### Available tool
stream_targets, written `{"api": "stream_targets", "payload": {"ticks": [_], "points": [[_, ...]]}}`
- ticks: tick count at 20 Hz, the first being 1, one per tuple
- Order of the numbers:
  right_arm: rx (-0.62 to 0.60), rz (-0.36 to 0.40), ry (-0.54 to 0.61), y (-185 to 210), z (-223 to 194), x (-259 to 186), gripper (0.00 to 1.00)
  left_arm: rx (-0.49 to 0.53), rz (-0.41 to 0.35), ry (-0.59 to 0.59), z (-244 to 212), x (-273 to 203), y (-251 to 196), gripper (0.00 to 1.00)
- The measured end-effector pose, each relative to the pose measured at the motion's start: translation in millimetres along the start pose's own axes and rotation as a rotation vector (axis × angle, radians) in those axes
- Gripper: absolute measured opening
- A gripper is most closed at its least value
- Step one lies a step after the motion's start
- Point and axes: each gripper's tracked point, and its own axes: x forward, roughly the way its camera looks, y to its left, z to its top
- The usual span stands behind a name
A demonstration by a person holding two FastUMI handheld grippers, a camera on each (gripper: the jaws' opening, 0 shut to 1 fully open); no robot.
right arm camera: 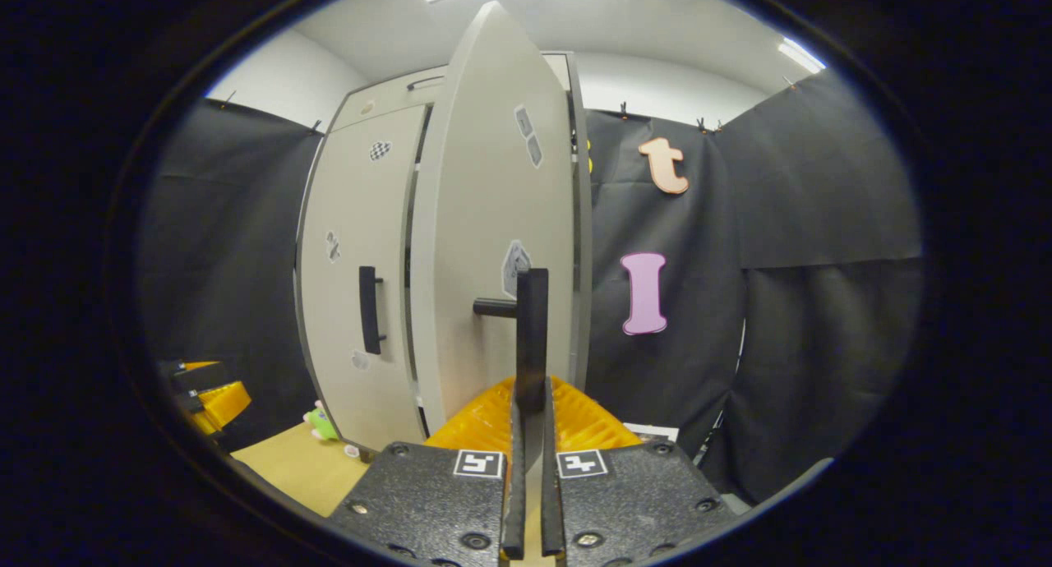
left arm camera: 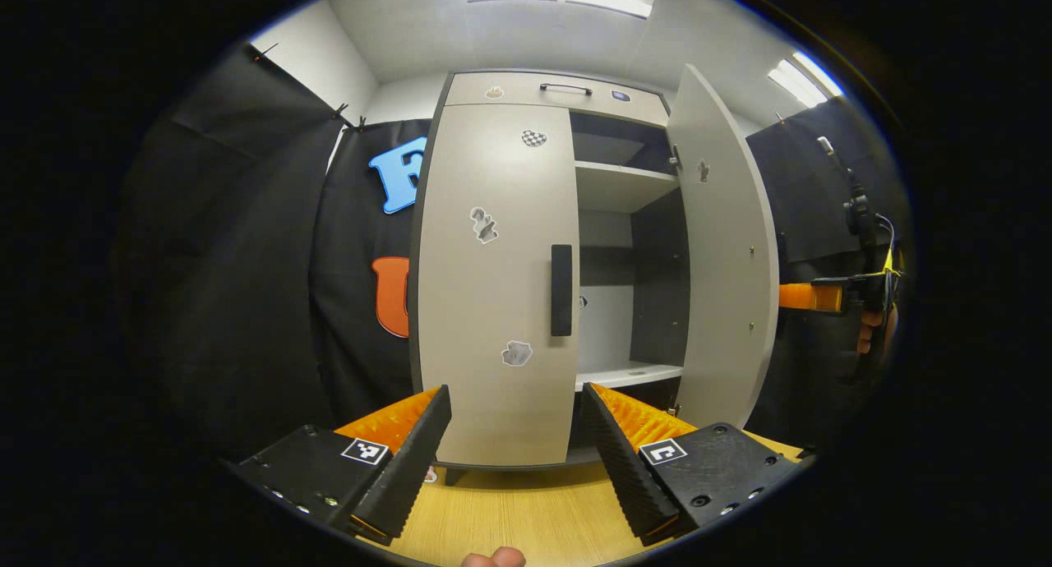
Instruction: Open the right door of the double-door shoe cabinet with the right hand, and open the left door with the left hand.
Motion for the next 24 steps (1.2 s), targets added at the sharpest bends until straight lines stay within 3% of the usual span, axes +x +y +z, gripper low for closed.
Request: {"api": "stream_targets", "payload": {"ticks": [10, 13, 17, 24], "points": [[0.001, -0.114, -0.007, -34, 0, -2, 0.04, 0.01, -0.018, 0.004, 0, 8, -13, 0.95], [0.04, -0.061, -0.002, -21, -1, 1, 0.04, 0.016, -0.017, 0.004, -1, 9, -14, 0.95], [-0.001, -0.047, -0.003, -28, 0, 3, 0.04, 0.016, -0.029, 0.013, -3, 9, -18, 0.95], [0.052, -0.163, -0.005, -28, -2, -32, 0.04, 0.033, -0.019, 0.006, -4, 7, -17, 0.95]]}}
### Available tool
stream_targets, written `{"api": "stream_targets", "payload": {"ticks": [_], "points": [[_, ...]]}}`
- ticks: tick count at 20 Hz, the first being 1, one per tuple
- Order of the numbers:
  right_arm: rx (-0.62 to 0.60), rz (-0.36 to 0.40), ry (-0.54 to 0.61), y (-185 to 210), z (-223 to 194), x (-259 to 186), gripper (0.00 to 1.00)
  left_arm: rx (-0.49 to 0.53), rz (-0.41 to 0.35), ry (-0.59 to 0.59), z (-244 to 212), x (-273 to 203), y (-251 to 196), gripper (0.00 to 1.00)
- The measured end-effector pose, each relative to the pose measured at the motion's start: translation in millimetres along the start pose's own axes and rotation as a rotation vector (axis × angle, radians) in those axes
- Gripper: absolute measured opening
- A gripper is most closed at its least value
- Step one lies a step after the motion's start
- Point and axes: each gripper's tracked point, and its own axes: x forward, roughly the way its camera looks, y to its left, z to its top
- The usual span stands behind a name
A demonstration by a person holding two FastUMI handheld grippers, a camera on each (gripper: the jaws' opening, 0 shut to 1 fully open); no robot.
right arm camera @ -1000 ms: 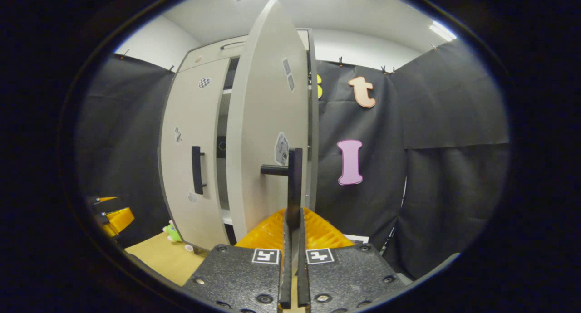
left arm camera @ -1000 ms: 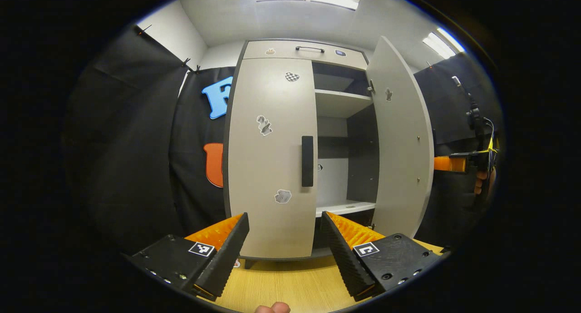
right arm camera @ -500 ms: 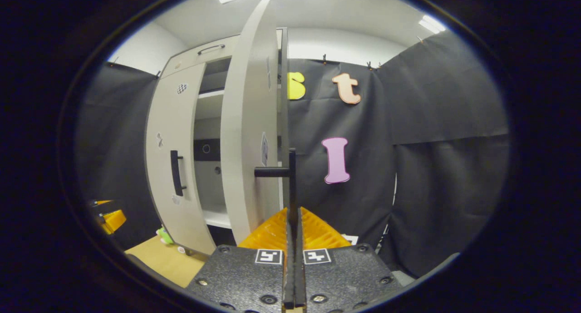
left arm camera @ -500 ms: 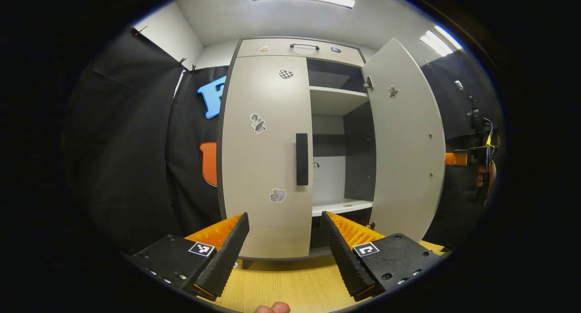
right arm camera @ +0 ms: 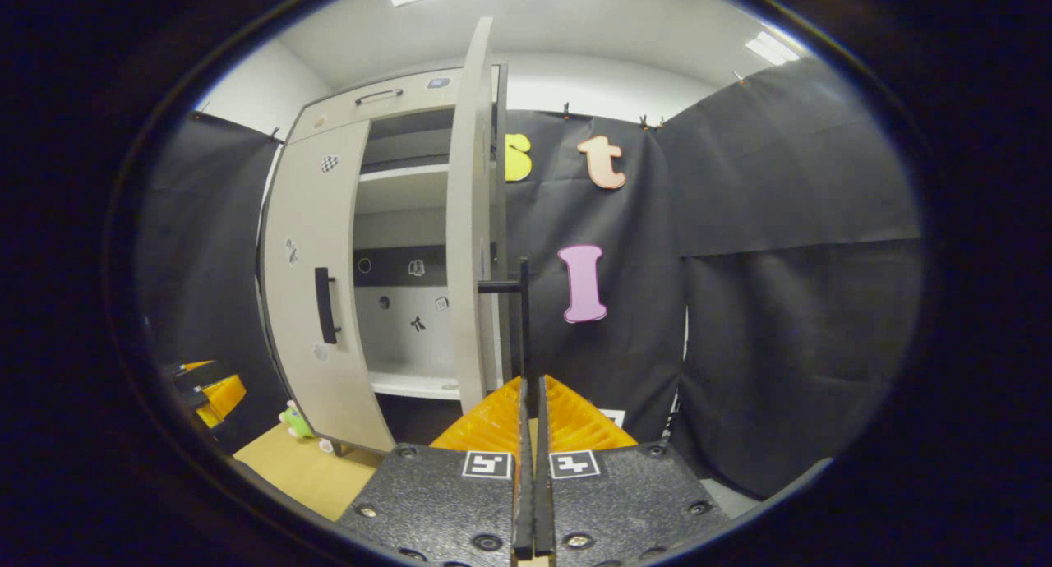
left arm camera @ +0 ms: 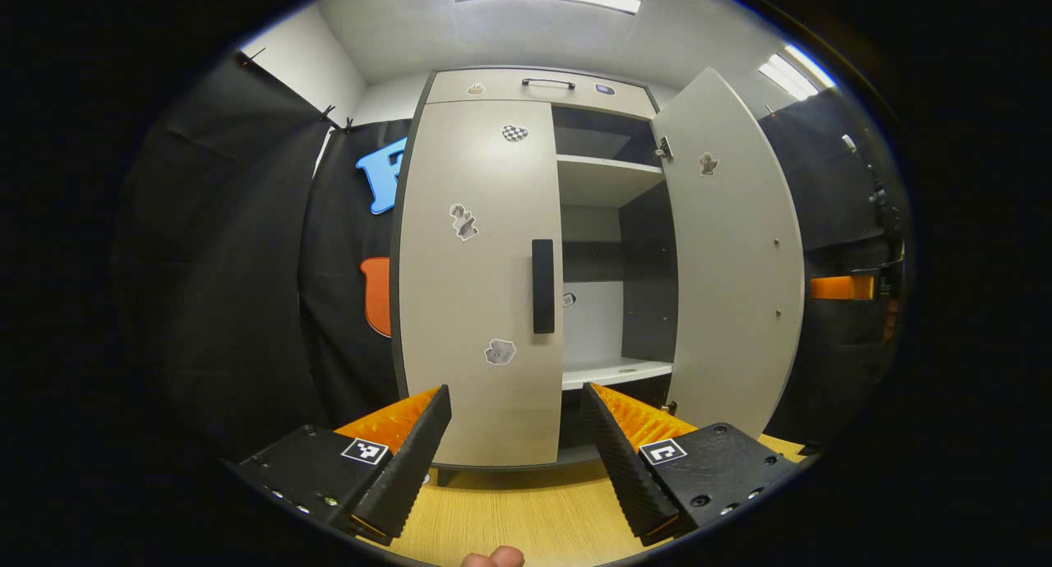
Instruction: Open the right door of the double-door shoe cabinet with the right hand, and open the left door with the left hand.
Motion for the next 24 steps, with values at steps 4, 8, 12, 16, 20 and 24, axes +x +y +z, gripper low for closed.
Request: {"api": "stream_targets", "payload": {"ticks": [4, 8, 12, 16, 20, 24], "points": [[-0.007, 0.026, -0.044, 17, 1, -1, 0.04, -0.006, -0.032, -0.023, 3, -3, -6, 0.95], [-0.077, 0.098, -0.039, 31, -3, -5, 0.34, -0.021, -0.03, -0.047, 8, -10, -9, 0.94], [-0.141, 0.11, -0.062, 29, 0, 1, 0.78, -0.018, -0.028, -0.055, 12, -14, -7, 0.94], [-0.083, 0.163, -0.026, 46, -11, -2, 0.98, -0.044, -0.064, -0.079, 27, -9, -18, 0.94], [-0.057, 0.167, -0.001, 49, -17, -6, 0.97, -0.068, -0.112, -0.136, 62, 25, -33, 0.94], [-0.052, 0.16, -0.003, 45, -18, -7, 0.95, -0.107, -0.128, -0.155, 83, 81, -47, 0.95]]}}
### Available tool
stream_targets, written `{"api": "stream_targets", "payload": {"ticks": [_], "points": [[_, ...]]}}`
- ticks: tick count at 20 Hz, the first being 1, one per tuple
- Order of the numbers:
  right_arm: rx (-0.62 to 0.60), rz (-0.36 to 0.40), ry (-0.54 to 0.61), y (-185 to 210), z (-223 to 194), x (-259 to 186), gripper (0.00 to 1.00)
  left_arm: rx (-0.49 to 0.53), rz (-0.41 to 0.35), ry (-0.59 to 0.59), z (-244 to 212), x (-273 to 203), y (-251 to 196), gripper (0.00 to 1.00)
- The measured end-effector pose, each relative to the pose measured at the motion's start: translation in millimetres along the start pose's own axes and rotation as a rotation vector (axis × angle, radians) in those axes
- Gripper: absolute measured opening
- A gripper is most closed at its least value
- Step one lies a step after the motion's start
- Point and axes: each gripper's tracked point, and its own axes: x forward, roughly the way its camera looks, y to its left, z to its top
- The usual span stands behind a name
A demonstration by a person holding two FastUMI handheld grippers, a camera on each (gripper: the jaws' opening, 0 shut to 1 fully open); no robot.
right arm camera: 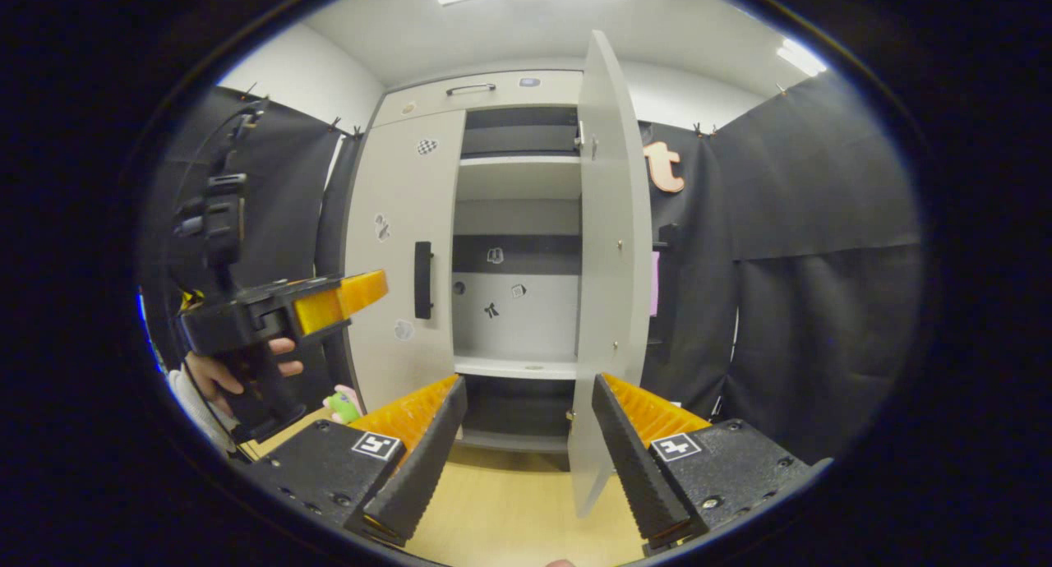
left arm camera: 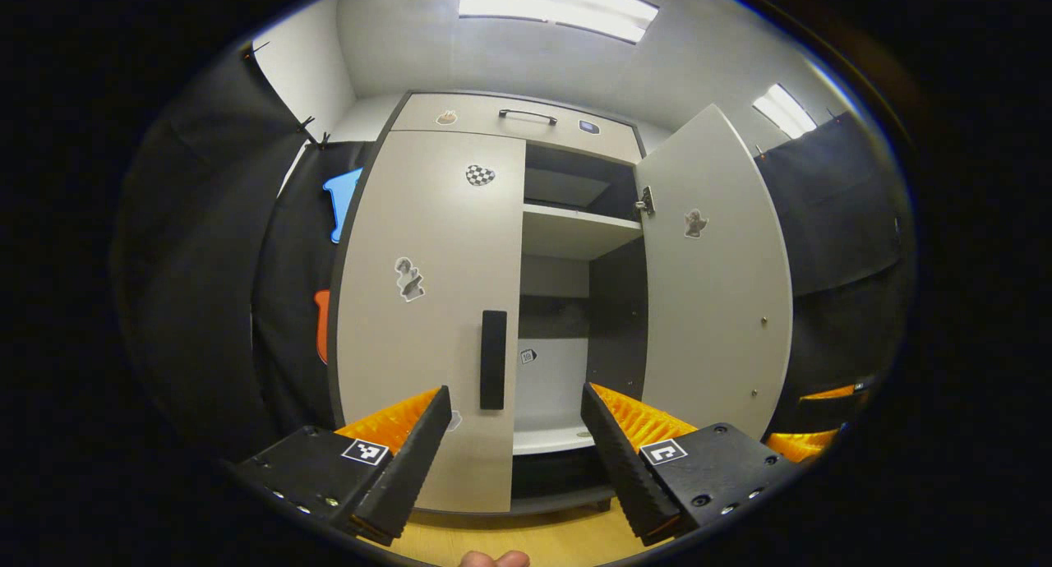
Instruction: Open the right door of the double-door shoe cabinet with the right hand, and open the left door with the left hand.
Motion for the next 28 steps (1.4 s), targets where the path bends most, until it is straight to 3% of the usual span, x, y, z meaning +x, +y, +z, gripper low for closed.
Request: {"api": "stream_targets", "payload": {"ticks": [11, 28], "points": [[0.004, -0.062, -0.018, -16, 2, -2, 0.96, 0.099, 0.076, 0.111, -41, 120, 21, 0.95], [0.052, -0.092, -0.007, -21, -3, 1, 0.96, 0.08, 0.125, 0.147, -49, 156, 42, 0.93]]}}
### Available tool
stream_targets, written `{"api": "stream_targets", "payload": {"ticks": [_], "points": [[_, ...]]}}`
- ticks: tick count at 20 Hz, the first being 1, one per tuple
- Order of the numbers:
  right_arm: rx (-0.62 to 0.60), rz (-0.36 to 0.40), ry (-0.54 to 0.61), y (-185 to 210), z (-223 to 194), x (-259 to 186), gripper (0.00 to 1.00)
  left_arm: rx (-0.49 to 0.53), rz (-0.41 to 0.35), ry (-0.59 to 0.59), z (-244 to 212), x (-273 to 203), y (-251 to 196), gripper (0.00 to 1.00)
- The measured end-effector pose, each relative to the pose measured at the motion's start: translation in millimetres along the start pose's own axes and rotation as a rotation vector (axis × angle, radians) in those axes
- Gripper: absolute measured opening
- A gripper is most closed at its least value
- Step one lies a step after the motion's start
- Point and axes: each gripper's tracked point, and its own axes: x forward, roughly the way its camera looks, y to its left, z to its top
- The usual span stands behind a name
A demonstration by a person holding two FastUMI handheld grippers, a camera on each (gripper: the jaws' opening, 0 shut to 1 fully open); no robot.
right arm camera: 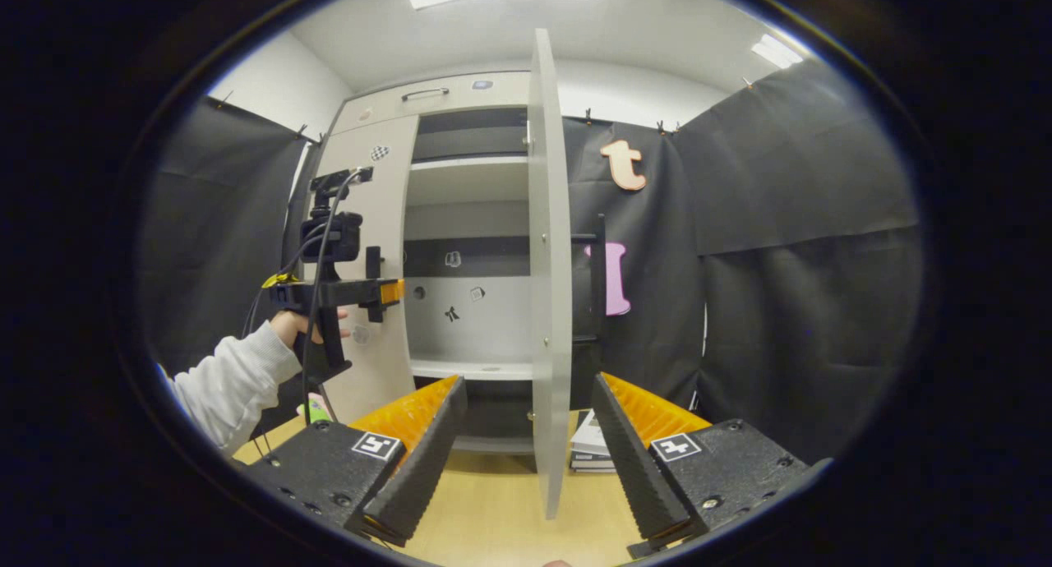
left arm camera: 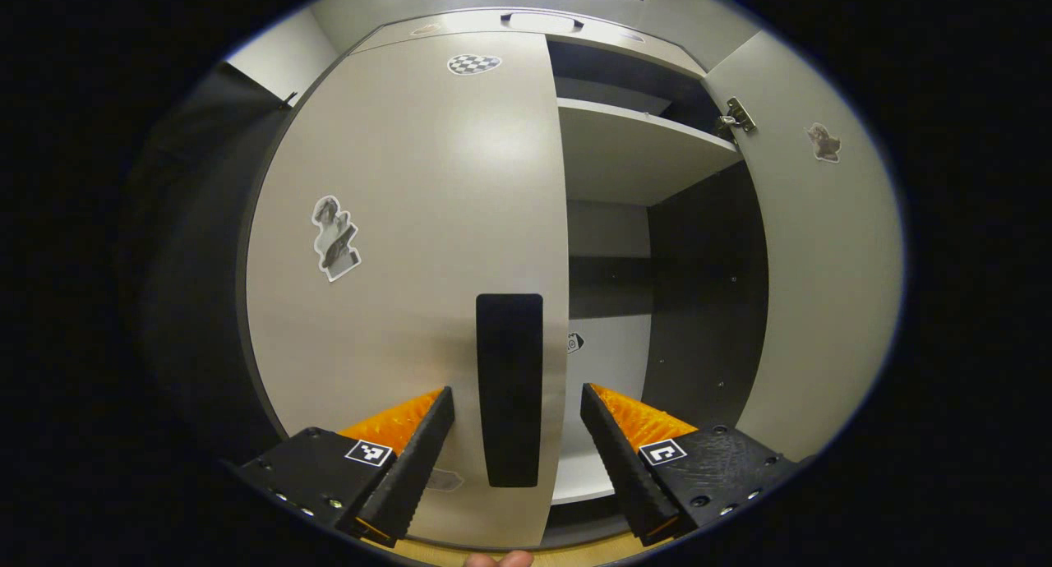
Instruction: Open the right door of the double-door shoe cabinet with the right hand, and open the left door with the left hand.
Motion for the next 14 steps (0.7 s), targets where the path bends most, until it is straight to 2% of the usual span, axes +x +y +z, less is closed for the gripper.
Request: {"api": "stream_targets", "payload": {"ticks": [8, 9, 10, 12, 14], "points": [[0.01, 0.006, 0.006, 1, -2, 0, 0.96, 0.007, 0.006, 0.011, -1, 3, 4, 0.93], [0.008, 0.005, 0.006, 2, -2, 1, 0.96, 0.01, 0.026, 0.029, -5, 2, 8, 0.75], [0.005, 0.005, 0.006, 1, -2, 0, 0.95, 0.01, 0.04, 0.036, -8, 6, 12, 0.63], [0.002, 0.005, 0.01, 1, -3, 0, 0.96, -0.01, 0.019, 0.041, -8, 4, 9, 0.52], [-0.002, 0.005, 0.018, 1, -5, 0, 0.96, -0.028, 0.008, 0.055, -15, 1, 9, 0.53]]}}
